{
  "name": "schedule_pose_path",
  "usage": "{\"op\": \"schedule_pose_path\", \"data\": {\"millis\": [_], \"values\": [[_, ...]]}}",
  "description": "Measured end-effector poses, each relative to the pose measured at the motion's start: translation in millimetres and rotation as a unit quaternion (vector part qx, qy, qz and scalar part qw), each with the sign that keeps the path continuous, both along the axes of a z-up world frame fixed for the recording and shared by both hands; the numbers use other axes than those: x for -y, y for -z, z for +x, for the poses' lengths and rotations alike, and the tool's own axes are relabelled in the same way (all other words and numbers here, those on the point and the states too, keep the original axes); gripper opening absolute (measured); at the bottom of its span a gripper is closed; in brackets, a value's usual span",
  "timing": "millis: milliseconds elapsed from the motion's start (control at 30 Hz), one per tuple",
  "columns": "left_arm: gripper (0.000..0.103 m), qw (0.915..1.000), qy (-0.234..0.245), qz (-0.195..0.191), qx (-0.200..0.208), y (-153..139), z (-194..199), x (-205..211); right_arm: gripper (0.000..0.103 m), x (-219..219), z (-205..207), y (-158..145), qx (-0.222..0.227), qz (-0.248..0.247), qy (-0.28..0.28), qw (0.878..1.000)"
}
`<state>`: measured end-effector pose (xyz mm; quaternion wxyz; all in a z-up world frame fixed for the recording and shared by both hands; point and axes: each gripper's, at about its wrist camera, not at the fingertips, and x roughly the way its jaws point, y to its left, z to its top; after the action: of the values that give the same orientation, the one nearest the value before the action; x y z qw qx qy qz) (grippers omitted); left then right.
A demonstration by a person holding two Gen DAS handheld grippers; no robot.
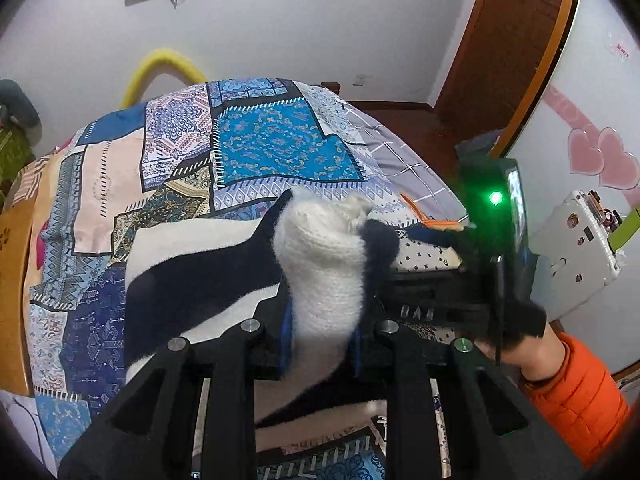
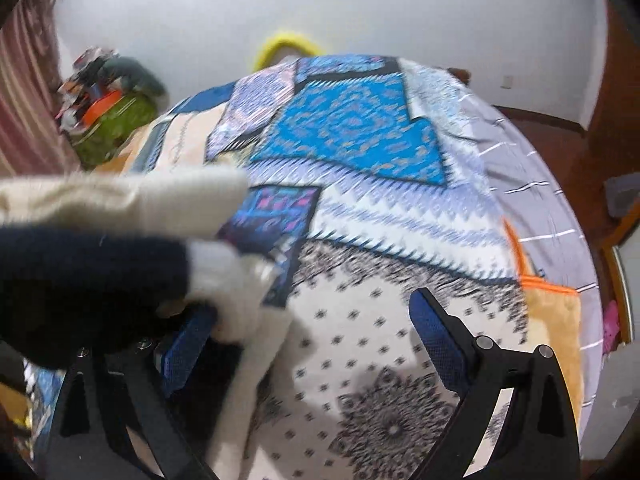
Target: Fold small clothes
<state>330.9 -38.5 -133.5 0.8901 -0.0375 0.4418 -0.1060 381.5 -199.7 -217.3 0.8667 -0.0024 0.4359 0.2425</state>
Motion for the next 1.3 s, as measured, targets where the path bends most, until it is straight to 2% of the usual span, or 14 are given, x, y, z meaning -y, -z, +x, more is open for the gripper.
{"op": "schedule_pose_path", "data": {"millis": [233, 367, 533, 600, 733, 833, 933, 1133, 1300], "values": [[0.023, 0.9999, 0.006, 0.001, -0.011, 5.3, -0.6, 5.2, 0.095, 27.2, -5.7, -19.6, 0.036, -0.017, 0.038, 0.998], [0.025, 0.9998, 0.003, 0.008, -0.015, 7.1, -6.3, 7.0, 0.095, 42.3, -16.4, -34.0, 0.030, -0.003, 0.042, 0.999], [0.042, 0.9999, -0.003, 0.011, -0.011, 2.9, -19.8, 4.2, 0.095, 47.0, -42.7, -52.4, 0.022, 0.024, 0.024, 0.999], [0.047, 0.9999, -0.006, 0.014, -0.003, -2.0, -29.2, 1.8, 0.095, 46.0, -56.2, -61.2, 0.025, 0.035, 0.014, 0.999], [0.064, 0.9993, -0.017, 0.026, 0.019, -13.9, -48.1, -6.9, 0.095, 40.8, -77.2, -73.9, 0.027, 0.055, -0.002, 0.998], [0.072, 0.9984, -0.028, 0.037, 0.034, -20.8, -59.3, -19.1, 0.095, 35.1, -89.8, -80.5, 0.024, 0.068, -0.010, 0.997], [0.076, 0.9971, -0.046, 0.047, 0.038, -22.7, -69.8, -40.2, 0.095, 27.6, -100.3, -84.5, 0.023, 0.075, -0.019, 0.997], [0.077, 0.9957, -0.072, 0.057, 0.007, -3.0, -81.0, -78.5, 0.095, 11.7, -107.3, -77.9, -0.007, 0.094, -0.030, 0.995], [0.077, 0.9940, -0.083, 0.065, -0.030, 30.8, -89.8, -101.5, 0.095, -7.3, -102.8, -66.1, -0.034, 0.094, -0.038, 0.994]]}}
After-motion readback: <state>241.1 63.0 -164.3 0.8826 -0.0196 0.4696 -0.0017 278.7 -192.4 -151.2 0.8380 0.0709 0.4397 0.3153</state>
